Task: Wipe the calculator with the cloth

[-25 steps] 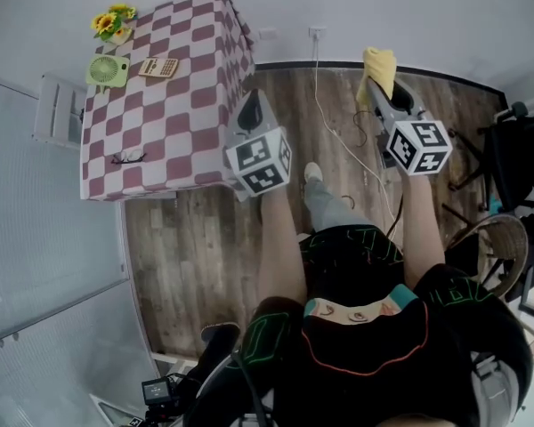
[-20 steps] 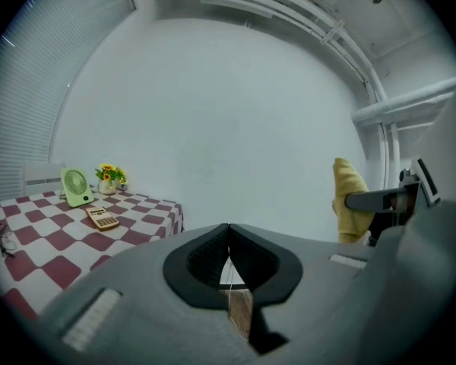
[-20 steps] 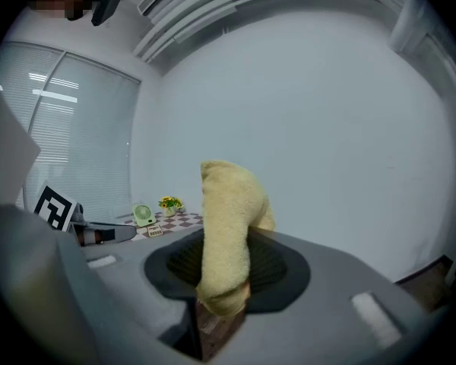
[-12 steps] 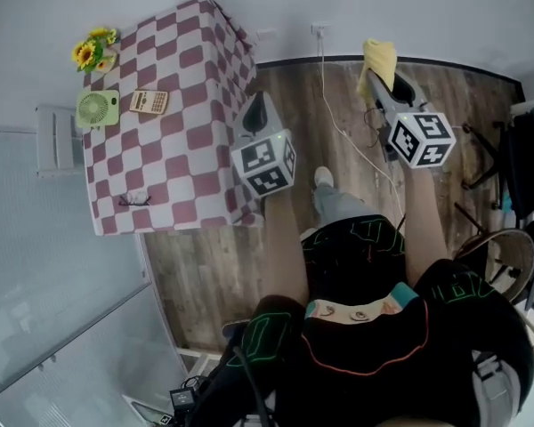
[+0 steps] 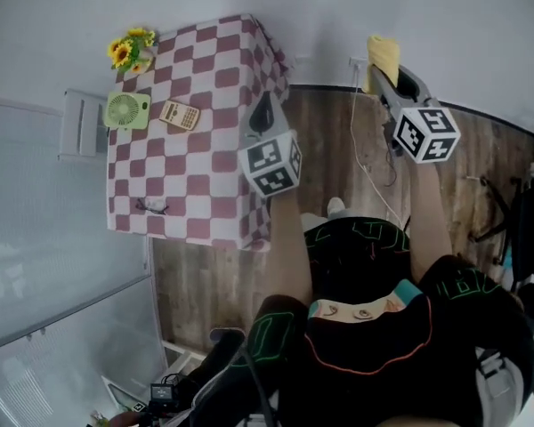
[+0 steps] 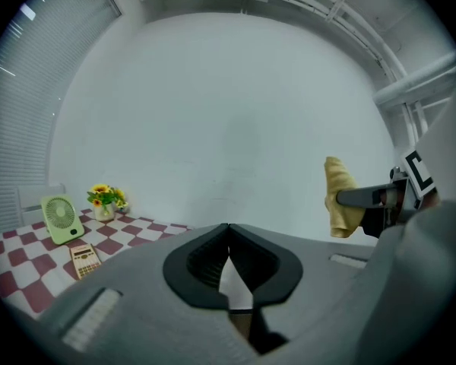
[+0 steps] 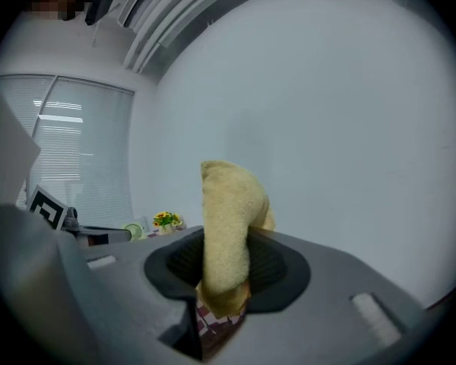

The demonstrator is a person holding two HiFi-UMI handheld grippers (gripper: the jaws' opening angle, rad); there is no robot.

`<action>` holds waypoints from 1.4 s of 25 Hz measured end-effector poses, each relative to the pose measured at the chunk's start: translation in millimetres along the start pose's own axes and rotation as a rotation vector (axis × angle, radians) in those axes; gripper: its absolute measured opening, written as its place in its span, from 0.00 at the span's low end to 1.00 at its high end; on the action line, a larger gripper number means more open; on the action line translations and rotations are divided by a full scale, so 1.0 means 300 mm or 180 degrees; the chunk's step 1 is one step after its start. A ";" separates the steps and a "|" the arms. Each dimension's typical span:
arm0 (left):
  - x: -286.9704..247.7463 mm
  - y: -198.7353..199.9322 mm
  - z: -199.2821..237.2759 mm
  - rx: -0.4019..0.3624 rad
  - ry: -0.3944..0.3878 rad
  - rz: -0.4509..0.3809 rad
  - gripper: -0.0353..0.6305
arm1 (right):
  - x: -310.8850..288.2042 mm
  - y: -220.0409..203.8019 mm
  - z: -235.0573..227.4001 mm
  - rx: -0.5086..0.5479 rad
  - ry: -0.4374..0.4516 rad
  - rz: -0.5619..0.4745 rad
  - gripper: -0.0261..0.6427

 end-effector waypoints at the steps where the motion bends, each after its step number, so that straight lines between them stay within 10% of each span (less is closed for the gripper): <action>1: 0.000 0.005 0.030 0.0032 0.0075 -0.0007 0.07 | -0.036 0.010 0.015 0.0026 0.0073 0.0016 0.22; 35: -0.038 -0.187 0.981 0.1195 0.1655 0.0172 0.07 | -1.079 0.064 0.892 0.1017 0.1994 0.0822 0.22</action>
Point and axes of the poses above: the fingertips, and each gripper's own axes: x backward along the fingers, z to its left, y out of its top, the point moved 5 cm from there along x, backward along the fingers, and after that the axes turned 12 degrees about z, right-handed, at the moved point
